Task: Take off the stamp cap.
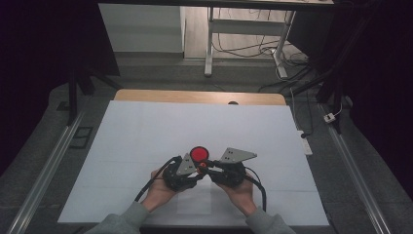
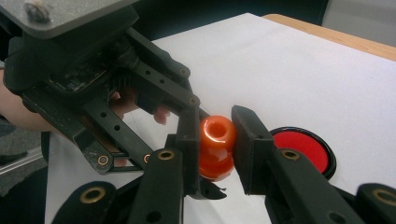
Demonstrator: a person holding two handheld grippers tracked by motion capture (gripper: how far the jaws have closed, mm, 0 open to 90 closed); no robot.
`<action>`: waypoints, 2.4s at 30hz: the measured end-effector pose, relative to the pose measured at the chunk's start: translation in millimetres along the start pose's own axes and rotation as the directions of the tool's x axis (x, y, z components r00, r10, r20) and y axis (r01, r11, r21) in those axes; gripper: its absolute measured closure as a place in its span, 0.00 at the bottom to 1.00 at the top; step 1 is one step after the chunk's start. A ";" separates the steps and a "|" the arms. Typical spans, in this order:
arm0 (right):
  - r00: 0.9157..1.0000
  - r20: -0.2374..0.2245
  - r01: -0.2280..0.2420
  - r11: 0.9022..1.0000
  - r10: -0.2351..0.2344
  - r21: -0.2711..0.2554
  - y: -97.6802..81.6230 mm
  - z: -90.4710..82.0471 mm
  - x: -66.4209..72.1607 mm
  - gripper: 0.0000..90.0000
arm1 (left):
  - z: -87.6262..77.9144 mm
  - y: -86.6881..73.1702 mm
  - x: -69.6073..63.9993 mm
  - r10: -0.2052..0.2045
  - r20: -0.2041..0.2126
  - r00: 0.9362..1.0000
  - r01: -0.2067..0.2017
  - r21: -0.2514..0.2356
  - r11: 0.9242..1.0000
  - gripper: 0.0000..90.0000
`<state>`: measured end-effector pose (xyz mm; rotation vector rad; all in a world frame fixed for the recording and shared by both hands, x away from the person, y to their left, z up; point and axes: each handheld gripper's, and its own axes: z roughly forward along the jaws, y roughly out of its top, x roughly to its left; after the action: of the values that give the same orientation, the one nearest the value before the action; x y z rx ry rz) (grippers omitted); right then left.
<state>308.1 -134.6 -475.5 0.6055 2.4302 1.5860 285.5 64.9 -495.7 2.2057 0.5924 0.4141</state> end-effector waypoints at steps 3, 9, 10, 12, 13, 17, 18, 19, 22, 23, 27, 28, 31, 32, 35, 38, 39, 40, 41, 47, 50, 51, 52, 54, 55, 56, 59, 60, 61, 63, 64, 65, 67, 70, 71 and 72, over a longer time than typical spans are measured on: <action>1.000 0.002 0.005 1.000 -0.005 0.004 -0.8 0.7 0.8 0.80 | 0.7 -0.6 0.1 0.002 0.001 1.000 -0.002 0.005 1.000 0.72; 1.000 0.011 0.014 1.000 -0.014 0.001 -0.9 0.8 2.0 0.80 | 0.5 -0.9 0.7 0.002 0.007 1.000 -0.002 0.002 1.000 0.72; 1.000 0.012 0.015 1.000 -0.015 0.003 -0.8 0.8 2.3 0.80 | 0.6 -0.9 0.6 0.001 0.007 1.000 -0.001 0.002 1.000 0.72; 1.000 0.014 0.019 1.000 -0.019 0.003 -0.9 0.8 2.8 0.80 | 0.4 -1.1 0.9 -0.002 0.011 1.000 0.002 0.001 1.000 0.72; 1.000 0.014 0.021 1.000 -0.021 0.003 -1.0 0.7 3.0 0.80 | 0.3 -1.1 1.0 -0.003 0.013 1.000 0.003 0.000 1.000 0.72; 1.000 0.012 0.026 1.000 -0.026 0.000 -0.8 0.4 3.1 0.80 | -0.1 -1.1 1.2 -0.003 0.014 1.000 0.003 -0.003 1.000 0.72; 1.000 0.012 0.027 1.000 -0.027 -0.001 -0.8 0.3 3.2 0.80 | -0.1 -1.1 1.2 -0.003 0.015 1.000 0.003 -0.003 1.000 0.72; 1.000 0.013 0.028 1.000 -0.028 0.000 -0.8 0.2 3.4 0.80 | -0.1 -1.2 1.2 -0.003 0.015 1.000 0.003 -0.004 1.000 0.72; 0.999 0.014 0.031 1.000 -0.030 -0.004 -0.9 0.2 3.7 0.80 | -0.3 -1.2 1.3 -0.003 0.016 1.000 0.003 -0.005 1.000 0.72; 0.999 0.014 0.032 0.999 -0.031 -0.004 -0.9 0.1 3.8 0.80 | -0.4 -1.3 1.3 -0.003 0.016 1.000 0.003 -0.006 1.000 0.72; 0.999 0.012 0.035 0.999 -0.035 -0.007 -0.7 -0.4 3.9 0.80 | -0.9 -1.2 1.3 0.001 0.013 1.000 -0.001 -0.009 1.000 0.73; 0.999 0.028 0.034 0.999 -0.033 -0.040 -0.2 -3.3 3.9 0.80 | 0.8 -1.4 1.6 0.001 0.006 1.000 -0.001 0.022 1.000 0.73; 0.999 0.044 0.004 0.995 0.000 -0.099 6.7 -16.0 -2.0 0.80 | 4.2 -11.4 6.9 -0.062 0.037 0.997 0.063 -0.004 0.998 0.73; 0.998 0.056 0.022 0.995 -0.017 -0.094 9.9 -21.7 -4.3 0.81 | 0.5 -8.8 7.9 -0.080 0.042 0.996 0.081 -0.029 0.996 0.73; 0.998 0.069 0.021 0.994 -0.014 -0.110 11.3 -30.1 -8.5 0.81 | -8.5 0.4 3.7 -0.019 0.001 1.000 0.020 -0.042 0.999 0.73; 0.998 0.057 0.006 0.994 0.001 -0.110 10.4 -28.9 -10.4 0.80 | -6.7 -0.8 3.4 -0.006 -0.001 1.000 0.006 -0.019 1.000 0.72; 0.999 0.052 0.003 0.994 0.003 -0.109 10.4 -28.6 -10.4 0.80 | -5.9 -1.7 4.0 -0.011 0.003 1.000 0.011 -0.018 1.000 0.72; 0.999 0.050 0.001 0.994 0.004 -0.109 10.4 -28.6 -10.2 0.80 | -5.7 -2.1 4.3 -0.012 0.006 1.000 0.013 -0.018 1.000 0.72; 0.999 0.048 -0.001 0.994 0.006 -0.110 10.5 -28.7 -10.2 0.80 | -5.8 -2.1 4.3 -0.012 0.006 1.000 0.013 -0.020 1.000 0.72; 0.999 0.044 -0.017 0.993 0.022 -0.113 9.7 -29.0 -13.4 0.80 | -6.6 -3.4 7.1 -0.014 0.006 1.000 0.015 -0.021 1.000 0.72; 0.999 0.040 -0.013 0.994 0.017 -0.107 9.3 -28.1 -12.5 0.80 | -8.0 -3.4 7.8 -0.020 0.004 1.000 0.021 -0.026 0.999 0.72; 0.999 0.040 -0.013 0.994 0.018 -0.109 9.3 -27.7 -12.0 0.80 | -8.2 -3.5 8.0 -0.022 0.003 1.000 0.022 -0.027 0.999 0.72; 0.999 0.038 -0.010 0.994 0.015 -0.107 9.4 -27.6 -11.9 0.80 | -8.4 -3.7 8.5 -0.025 0.004 1.000 0.025 -0.028 0.999 0.72; 0.999 0.038 -0.012 0.995 0.016 -0.103 9.3 -27.3 -12.0 0.80 | -8.8 -4.2 9.4 -0.026 0.002 1.000 0.026 -0.029 0.999 0.72; 0.999 0.037 -0.013 0.995 0.017 -0.101 9.2 -27.2 -12.3 0.80 | -9.1 -4.6 9.9 -0.028 0.002 1.000 0.028 -0.027 0.999 0.72; 0.999 0.038 -0.013 0.995 0.017 -0.100 9.1 -27.2 -12.6 0.80 | -9.3 -5.0 10.5 -0.031 0.002 1.000 0.031 -0.028 0.999 0.72; 0.999 0.042 -0.014 0.995 0.018 -0.101 8.7 -26.9 -13.3 0.80 | -11.3 -6.7 12.9 -0.038 -0.003 0.999 0.038 -0.029 0.999 0.72; 0.999 0.043 -0.013 0.995 0.017 -0.100 8.6 -26.9 -13.4 0.80 | -12.3 -7.4 13.7 -0.043 -0.005 0.999 0.043 -0.031 0.999 0.72; 0.999 0.044 -0.013 0.995 0.017 -0.099 8.6 -26.9 -13.5 0.80 | -13.3 -8.2 14.5 -0.048 -0.007 0.999 0.048 -0.032 0.998 0.72; 0.999 0.045 -0.012 0.995 0.017 -0.096 8.5 -27.0 -13.5 0.80 | -15.2 -9.5 16.0 -0.055 -0.006 0.998 0.055 -0.035 0.998 0.72; 0.999 0.046 -0.012 0.996 0.016 -0.094 8.4 -26.8 -13.5 0.80 | -16.4 -10.1 16.8 -0.061 -0.005 0.998 0.061 -0.039 0.997 0.72; 0.999 0.046 -0.014 0.996 0.018 -0.091 8.3 -26.8 -13.6 0.80 | -17.3 -10.6 17.3 -0.067 -0.004 0.998 0.067 -0.042 0.997 0.72; 0.999 0.046 -0.015 0.996 0.019 -0.088 8.2 -26.5 -13.7 0.80 | -19.3 -11.2 18.3 -0.073 -0.007 0.997 0.072 -0.045 0.996 0.72; 0.999 0.047 -0.015 0.996 0.019 -0.085 7.8 -26.2 -13.9 0.80 | -23.6 -12.9 20.5 -0.080 -0.011 0.997 0.079 -0.048 0.996 0.72; 0.999 0.046 -0.016 0.996 0.020 -0.083 7.6 -26.0 -14.0 0.80 | -24.8 -13.6 21.0 -0.083 -0.012 0.996 0.083 -0.050 0.995 0.72; 0.999 0.047 -0.016 0.997 0.020 -0.081 7.4 -25.9 -14.0 0.80 | -26.8 -14.6 21.9 -0.088 -0.014 0.996 0.087 -0.052 0.995 0.72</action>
<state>313.1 -159.5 -459.0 0.6453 2.3205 1.6488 287.1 101.6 -488.0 2.1212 0.6774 0.3969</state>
